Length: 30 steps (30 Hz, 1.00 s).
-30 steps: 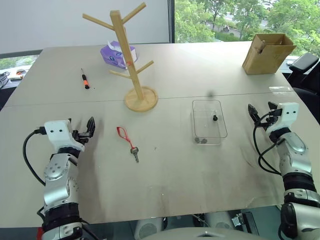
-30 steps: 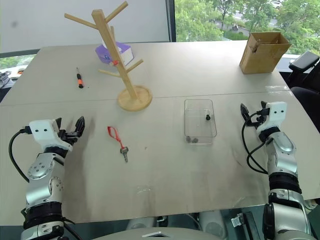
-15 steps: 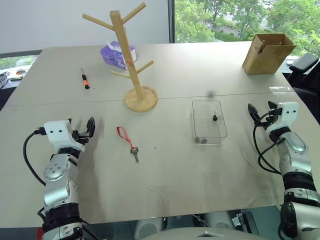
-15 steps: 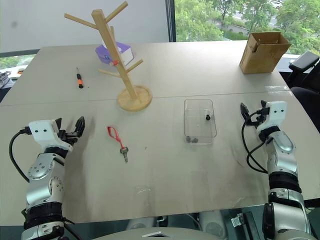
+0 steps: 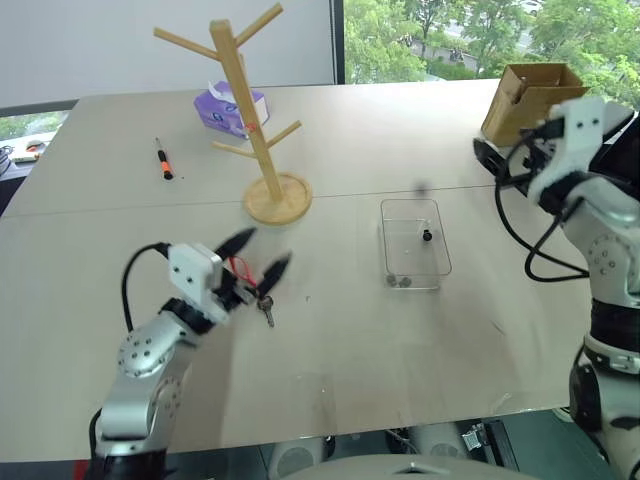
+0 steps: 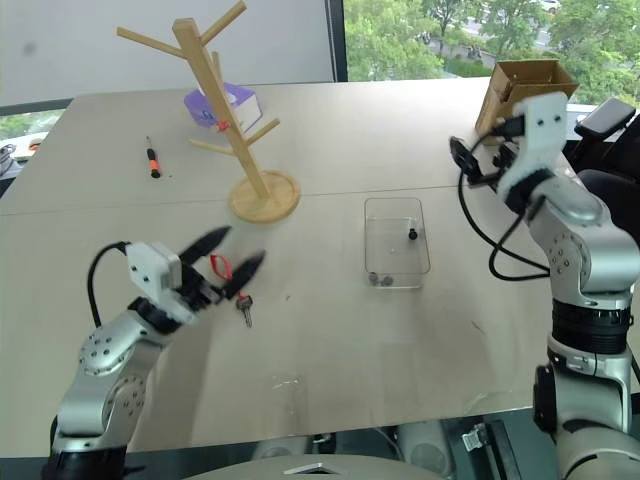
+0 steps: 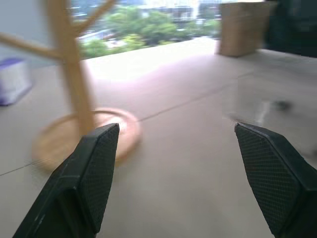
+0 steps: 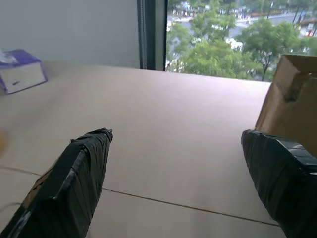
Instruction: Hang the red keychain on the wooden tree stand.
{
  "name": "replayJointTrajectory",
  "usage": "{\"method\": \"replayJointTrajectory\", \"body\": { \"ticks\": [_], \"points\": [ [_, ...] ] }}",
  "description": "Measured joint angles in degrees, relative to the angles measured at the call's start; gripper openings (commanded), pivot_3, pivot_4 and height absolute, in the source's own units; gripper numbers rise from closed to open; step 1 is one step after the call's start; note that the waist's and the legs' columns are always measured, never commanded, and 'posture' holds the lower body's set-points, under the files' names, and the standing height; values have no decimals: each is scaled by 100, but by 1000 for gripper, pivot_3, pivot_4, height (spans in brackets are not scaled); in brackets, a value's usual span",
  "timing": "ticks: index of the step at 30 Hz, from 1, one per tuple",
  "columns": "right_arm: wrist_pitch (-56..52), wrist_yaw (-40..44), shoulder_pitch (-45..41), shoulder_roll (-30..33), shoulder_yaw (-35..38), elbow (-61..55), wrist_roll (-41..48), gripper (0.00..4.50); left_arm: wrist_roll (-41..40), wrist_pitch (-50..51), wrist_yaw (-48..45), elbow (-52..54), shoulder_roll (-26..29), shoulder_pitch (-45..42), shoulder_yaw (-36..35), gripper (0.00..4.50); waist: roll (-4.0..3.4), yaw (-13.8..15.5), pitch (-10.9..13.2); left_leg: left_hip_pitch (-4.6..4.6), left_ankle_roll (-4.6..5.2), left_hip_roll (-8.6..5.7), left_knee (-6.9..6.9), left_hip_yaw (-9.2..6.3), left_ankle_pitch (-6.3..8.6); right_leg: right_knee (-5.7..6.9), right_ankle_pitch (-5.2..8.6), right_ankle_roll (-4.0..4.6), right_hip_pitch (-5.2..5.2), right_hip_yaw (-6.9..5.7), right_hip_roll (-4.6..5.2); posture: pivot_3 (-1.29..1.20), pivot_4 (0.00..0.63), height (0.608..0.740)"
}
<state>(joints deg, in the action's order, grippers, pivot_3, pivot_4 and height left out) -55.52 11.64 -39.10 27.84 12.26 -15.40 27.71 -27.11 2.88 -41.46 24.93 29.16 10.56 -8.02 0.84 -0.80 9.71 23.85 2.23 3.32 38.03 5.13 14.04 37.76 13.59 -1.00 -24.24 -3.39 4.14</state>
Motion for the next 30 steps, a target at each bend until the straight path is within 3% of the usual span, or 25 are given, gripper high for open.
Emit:
{"method": "replayJointTrajectory", "body": {
  "ticks": [4,8,20,30],
  "points": [
    [-2300,-841,-544,-712,81,-409,73,4500,13,-455,-818,170,161,428,318,3838,-4,7,2,18,1,-1,0,4,0,0,2,5,-20,3,15,0,150,740],
    [-3535,-1272,-788,-1236,274,-808,-66,4500,116,-915,-1252,-264,186,353,401,3838,-9,22,-3,87,4,-7,24,-16,-1,0,-3,-2,-61,-21,1,0,150,740],
    [-3661,-1685,74,-1548,325,-929,-210,4500,115,-957,-1434,-552,153,72,513,3838,-10,-13,-2,85,4,-7,21,-16,-2,4,-9,-24,-63,-20,-13,0,150,740],
    [-3661,-1751,249,-1928,122,-1080,32,4500,222,-957,-1302,-573,67,10,532,3838,-10,-16,-2,86,4,-8,23,-16,-2,8,-10,-23,-63,-17,-12,0,150,740]
  ]
}}
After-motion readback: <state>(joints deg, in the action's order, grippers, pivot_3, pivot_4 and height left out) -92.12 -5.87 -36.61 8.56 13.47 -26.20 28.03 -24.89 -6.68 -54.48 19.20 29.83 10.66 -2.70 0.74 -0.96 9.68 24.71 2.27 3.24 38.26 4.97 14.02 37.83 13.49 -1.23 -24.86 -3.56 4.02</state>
